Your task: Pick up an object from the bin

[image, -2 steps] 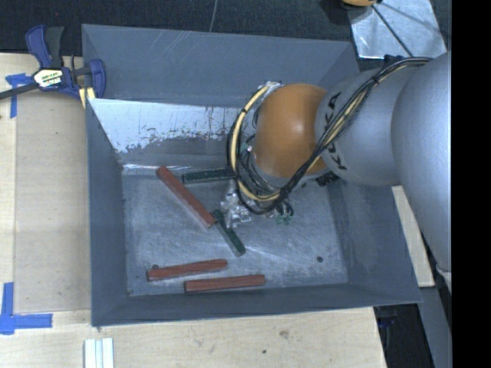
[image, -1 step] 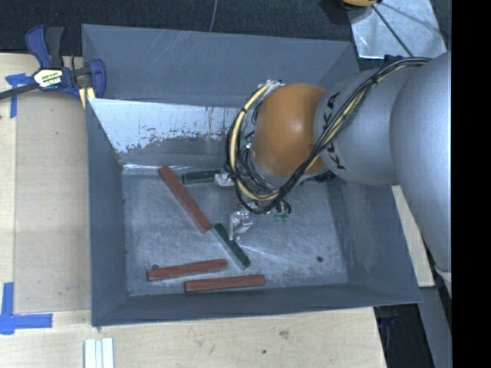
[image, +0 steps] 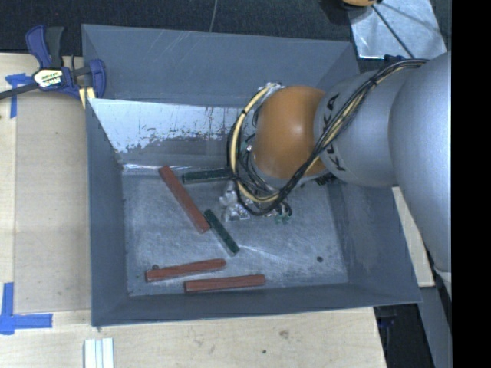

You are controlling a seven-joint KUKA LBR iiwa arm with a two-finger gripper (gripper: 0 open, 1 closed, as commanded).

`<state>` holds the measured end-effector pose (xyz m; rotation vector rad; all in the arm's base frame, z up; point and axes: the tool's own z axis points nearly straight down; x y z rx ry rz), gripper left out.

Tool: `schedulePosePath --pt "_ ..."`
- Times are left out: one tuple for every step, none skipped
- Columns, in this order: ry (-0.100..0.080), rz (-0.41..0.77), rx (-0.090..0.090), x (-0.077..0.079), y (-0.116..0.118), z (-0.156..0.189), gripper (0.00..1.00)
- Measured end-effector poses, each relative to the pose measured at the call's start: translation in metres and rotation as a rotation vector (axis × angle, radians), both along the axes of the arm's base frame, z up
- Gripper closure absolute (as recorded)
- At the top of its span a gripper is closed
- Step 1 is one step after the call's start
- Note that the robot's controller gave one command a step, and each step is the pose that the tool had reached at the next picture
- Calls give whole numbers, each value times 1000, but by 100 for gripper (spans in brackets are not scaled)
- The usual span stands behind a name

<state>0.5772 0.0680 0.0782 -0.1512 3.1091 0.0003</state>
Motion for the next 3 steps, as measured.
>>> schedulePosePath --pt "12 1 0 -3 1 -3 0" --pt "12 1 0 -3 1 -3 0" --pt "10 -273 4 -32 91 -1 100"
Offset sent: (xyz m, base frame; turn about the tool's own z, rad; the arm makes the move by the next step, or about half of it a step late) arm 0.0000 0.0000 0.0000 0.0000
